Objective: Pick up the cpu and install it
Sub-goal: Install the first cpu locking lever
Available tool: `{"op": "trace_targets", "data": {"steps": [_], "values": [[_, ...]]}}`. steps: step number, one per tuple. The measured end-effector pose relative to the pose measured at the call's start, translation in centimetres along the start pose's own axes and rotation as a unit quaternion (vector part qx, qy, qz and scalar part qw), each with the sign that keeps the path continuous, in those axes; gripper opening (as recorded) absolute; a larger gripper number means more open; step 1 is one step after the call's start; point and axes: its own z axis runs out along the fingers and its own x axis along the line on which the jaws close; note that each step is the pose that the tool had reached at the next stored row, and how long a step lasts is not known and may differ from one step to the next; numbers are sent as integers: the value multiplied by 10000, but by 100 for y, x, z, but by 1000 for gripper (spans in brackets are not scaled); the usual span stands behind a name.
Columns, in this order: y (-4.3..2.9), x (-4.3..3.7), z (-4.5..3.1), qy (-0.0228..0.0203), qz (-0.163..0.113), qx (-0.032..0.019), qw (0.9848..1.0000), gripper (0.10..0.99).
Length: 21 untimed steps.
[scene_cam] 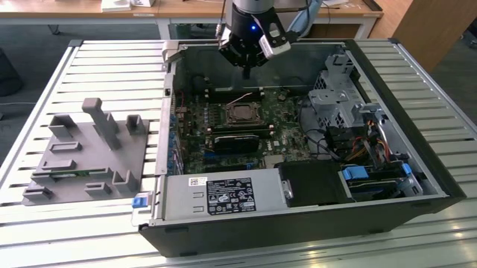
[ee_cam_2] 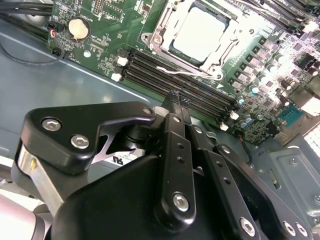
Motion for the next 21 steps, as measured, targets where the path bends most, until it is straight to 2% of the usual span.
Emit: {"op": "trace_targets", "data": {"steps": [6, 11, 21], "values": [[-2, 1, 18, -8, -1, -1, 10000, 122], [-44, -2, 53, -8, 0, -2, 10000, 122], [-60, 0, 204, -7, 0, -4, 10000, 122]]}}
